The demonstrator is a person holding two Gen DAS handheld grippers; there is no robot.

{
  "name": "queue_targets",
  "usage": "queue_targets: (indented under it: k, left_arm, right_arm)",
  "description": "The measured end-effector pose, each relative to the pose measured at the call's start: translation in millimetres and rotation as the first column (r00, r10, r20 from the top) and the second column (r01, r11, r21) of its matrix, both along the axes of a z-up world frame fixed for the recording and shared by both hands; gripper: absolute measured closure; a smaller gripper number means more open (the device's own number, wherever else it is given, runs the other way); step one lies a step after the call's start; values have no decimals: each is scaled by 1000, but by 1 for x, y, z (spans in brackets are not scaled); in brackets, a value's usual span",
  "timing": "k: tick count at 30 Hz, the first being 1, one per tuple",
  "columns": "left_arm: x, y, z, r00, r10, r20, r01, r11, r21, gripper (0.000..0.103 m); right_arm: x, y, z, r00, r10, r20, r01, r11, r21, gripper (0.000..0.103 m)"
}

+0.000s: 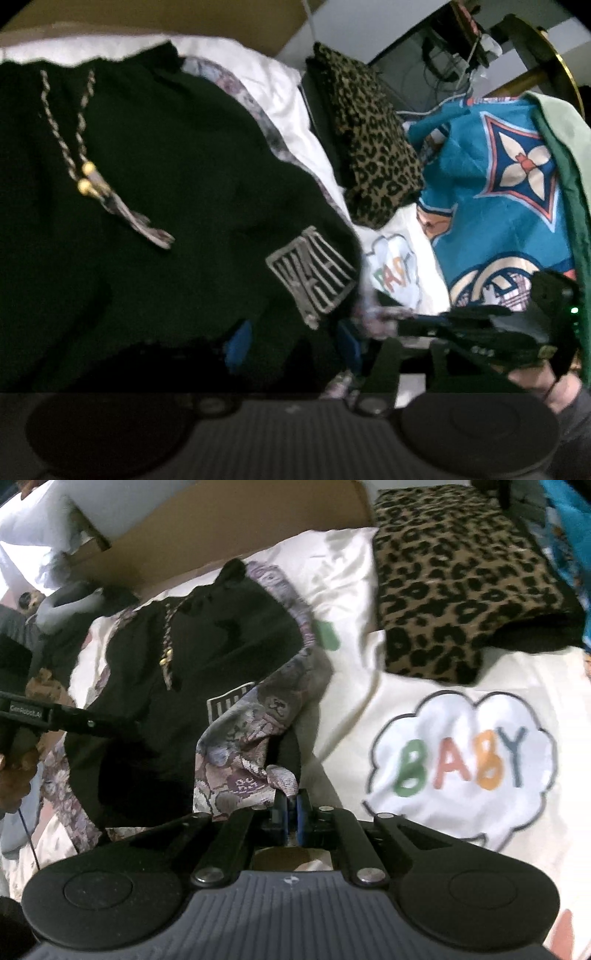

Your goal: Fold clothes

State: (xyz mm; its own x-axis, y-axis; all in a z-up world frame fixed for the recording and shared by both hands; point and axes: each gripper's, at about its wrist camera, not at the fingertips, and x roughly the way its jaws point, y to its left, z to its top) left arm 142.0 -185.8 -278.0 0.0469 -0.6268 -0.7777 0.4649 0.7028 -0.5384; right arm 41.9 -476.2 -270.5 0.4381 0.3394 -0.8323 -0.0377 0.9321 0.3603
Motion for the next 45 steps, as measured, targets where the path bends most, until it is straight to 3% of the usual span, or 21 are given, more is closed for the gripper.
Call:
queue_targets:
  k: [10,18,22,25,35,42,44,45]
  left_arm:
    - [78,22,10,982,132,136,-143,987,76,45]
    - [149,13,20,954,176,243,-213,967,137,39]
    - [179,-8,26,947,172,272,-214,968,133,29]
    - [202,-19,22,949,201,244,-233,966,110,27]
    - [251,-61,4,945,169,279,-228,954,193,27]
    - [266,-77,-19,974,95,207,-139,969,206,24]
    - [266,-78,-26,973,76,220,-128,965,230,29]
    - [266,-79,-29,972,67,226,-122,963,242,37]
  right_arm:
    - [-7,-34,21,994,-105,24,107,990,-88,101]
    - [-16,-50,17,981,-193,-34,188,976,-106,101]
    - [-16,-50,11,977,-205,-54,198,975,-102,101]
    - [-15,-53,9,975,-213,-63,206,974,-99,101]
    - [-13,-61,-4,967,-236,-98,229,970,-75,101]
    - [-11,-67,-10,960,-256,-116,249,966,-69,101]
    - [-10,-66,-12,959,-257,-122,250,965,-74,101]
    - [-10,-66,-13,958,-258,-124,250,965,-75,101]
